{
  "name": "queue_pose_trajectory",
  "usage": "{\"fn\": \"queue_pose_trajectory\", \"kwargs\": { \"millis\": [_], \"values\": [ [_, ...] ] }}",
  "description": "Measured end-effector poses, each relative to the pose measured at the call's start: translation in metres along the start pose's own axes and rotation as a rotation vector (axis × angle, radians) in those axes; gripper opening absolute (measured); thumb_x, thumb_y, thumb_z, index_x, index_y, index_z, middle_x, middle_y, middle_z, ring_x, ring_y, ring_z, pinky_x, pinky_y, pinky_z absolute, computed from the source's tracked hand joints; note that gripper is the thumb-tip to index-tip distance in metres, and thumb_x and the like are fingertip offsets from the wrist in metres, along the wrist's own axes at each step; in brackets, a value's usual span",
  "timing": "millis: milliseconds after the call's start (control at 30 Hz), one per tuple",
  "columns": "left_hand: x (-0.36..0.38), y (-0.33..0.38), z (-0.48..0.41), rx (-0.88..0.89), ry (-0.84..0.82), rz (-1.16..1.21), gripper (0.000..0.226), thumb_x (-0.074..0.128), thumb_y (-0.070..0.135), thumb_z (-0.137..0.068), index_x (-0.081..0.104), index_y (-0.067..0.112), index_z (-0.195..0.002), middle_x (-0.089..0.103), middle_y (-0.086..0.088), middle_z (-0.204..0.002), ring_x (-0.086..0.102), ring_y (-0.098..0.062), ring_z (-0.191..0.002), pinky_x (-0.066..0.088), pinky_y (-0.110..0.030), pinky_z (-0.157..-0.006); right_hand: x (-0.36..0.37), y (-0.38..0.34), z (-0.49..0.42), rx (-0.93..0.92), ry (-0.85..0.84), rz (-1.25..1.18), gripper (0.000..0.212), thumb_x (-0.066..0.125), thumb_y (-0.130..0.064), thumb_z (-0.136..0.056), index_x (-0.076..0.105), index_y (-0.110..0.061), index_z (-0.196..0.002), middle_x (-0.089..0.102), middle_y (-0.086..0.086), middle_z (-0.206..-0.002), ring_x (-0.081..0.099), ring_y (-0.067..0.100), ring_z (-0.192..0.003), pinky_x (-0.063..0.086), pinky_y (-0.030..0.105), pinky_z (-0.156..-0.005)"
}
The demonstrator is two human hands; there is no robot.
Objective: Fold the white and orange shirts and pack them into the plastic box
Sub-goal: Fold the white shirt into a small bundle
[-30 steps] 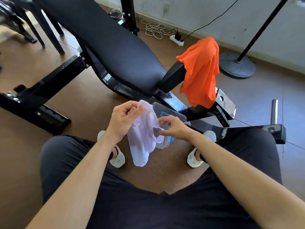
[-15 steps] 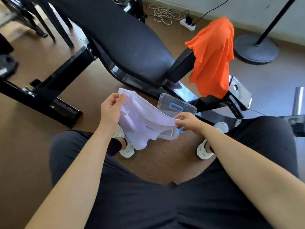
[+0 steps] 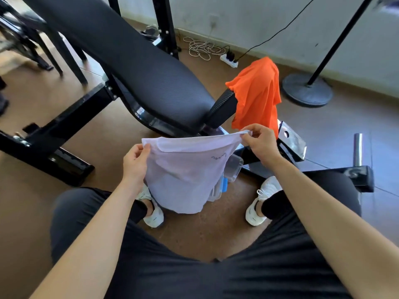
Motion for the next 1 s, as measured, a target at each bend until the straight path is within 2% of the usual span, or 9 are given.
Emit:
{"fn": "queue_pose_trajectory", "kwargs": {
  "millis": [67,167,300,400,533,633,733,833,1000],
  "values": [
    [0.002,0.004,0.0,0.024,0.002,0.037,0.026,0.057,0.042,-0.1,0.066,0.028,-0.079,0.061,0.001,-0.082,0.053,-0.021,-0.083,0.044,-0.036,-0.075,-0.01,-0.013,-0.003,-0.053,-0.003,0.094,0.013,0.069,-0.017,-0.084,0.073,-0.029,-0.08,0.071,0.001,-0.08,0.061,0.016,-0.073,0.055,0.035,-0.07],
    [0.006,0.007,-0.001,0.037,0.025,0.11,0.024,0.057,0.037,-0.101,0.065,0.028,-0.08,0.065,0.003,-0.085,0.059,-0.018,-0.086,0.049,-0.032,-0.078,-0.02,-0.025,-0.002,-0.039,-0.063,0.221,0.009,0.069,-0.022,-0.089,0.074,-0.022,-0.081,0.067,0.001,-0.076,0.057,0.012,-0.069,0.046,0.023,-0.062],
    [0.005,0.008,-0.004,0.039,0.039,0.133,0.025,0.055,0.037,-0.101,0.063,0.026,-0.08,0.056,0.006,-0.077,0.05,-0.014,-0.079,0.045,-0.034,-0.076,-0.023,-0.019,0.007,0.031,-0.232,0.208,0.025,0.077,-0.031,-0.088,0.071,-0.01,-0.077,0.06,-0.003,-0.07,0.052,0.008,-0.067,0.042,0.016,-0.059],
    [0.005,0.012,-0.002,0.046,0.045,0.157,0.026,0.056,0.034,-0.102,0.064,0.022,-0.08,0.054,0.007,-0.075,0.048,-0.01,-0.075,0.042,-0.028,-0.071,-0.03,-0.025,0.016,0.01,-0.393,0.134,0.02,0.079,-0.024,-0.086,0.067,-0.014,-0.074,0.061,-0.006,-0.067,0.054,0.002,-0.061,0.044,0.01,-0.058],
    [0.004,0.016,-0.003,0.009,0.033,0.239,0.026,0.06,0.032,-0.1,0.066,0.026,-0.075,0.06,0.008,-0.074,0.052,-0.009,-0.074,0.044,-0.027,-0.069,-0.034,-0.039,0.023,0.006,-0.544,-0.017,0.01,0.076,-0.009,-0.087,0.067,-0.005,-0.085,0.066,0.001,-0.072,0.062,0.009,-0.065,0.054,0.019,-0.064],
    [0.003,0.018,-0.003,-0.015,0.037,0.293,0.028,0.061,0.033,-0.099,0.069,0.026,-0.072,0.061,0.006,-0.075,0.052,-0.014,-0.077,0.046,-0.032,-0.071,-0.037,-0.049,0.025,0.025,-0.541,-0.064,0.011,0.079,-0.02,-0.077,0.072,-0.012,-0.081,0.067,0.002,-0.074,0.063,0.013,-0.068,0.055,0.025,-0.07],
    [-0.001,0.028,-0.004,0.028,0.072,0.434,0.025,0.058,0.031,-0.101,0.068,0.021,-0.081,0.059,0.004,-0.077,0.052,-0.011,-0.074,0.048,-0.029,-0.07,-0.042,-0.068,0.029,-0.012,-0.545,-0.215,0.008,0.076,-0.015,-0.075,0.073,-0.019,-0.068,0.065,-0.003,-0.067,0.06,0.008,-0.062,0.051,0.019,-0.063],
    [0.0,0.031,-0.002,0.049,0.038,0.417,0.028,0.056,0.034,-0.102,0.068,0.02,-0.081,0.056,0.004,-0.074,0.051,-0.012,-0.07,0.046,-0.031,-0.067,-0.043,-0.079,0.026,-0.054,-0.374,-0.259,0.018,0.077,-0.014,-0.079,0.067,-0.016,-0.064,0.061,-0.006,-0.059,0.054,0.004,-0.053,0.045,0.016,-0.052],
    [0.011,0.022,0.003,-0.042,-0.004,0.342,0.027,0.062,0.029,-0.099,0.073,0.025,-0.074,0.064,0.006,-0.077,0.055,-0.016,-0.082,0.047,-0.037,-0.08,-0.029,-0.059,0.023,0.008,-0.089,-0.031,0.033,0.083,-0.035,-0.081,0.072,-0.005,-0.074,0.061,0.001,-0.066,0.052,0.013,-0.062,0.044,0.029,-0.059]
  ]
}}
Point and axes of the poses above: each hand's wrist, its own z-axis away from the middle knuckle, its own x-axis out of the palm, y = z × x, the point moved 4 cm from there along -z, towards the middle knuckle
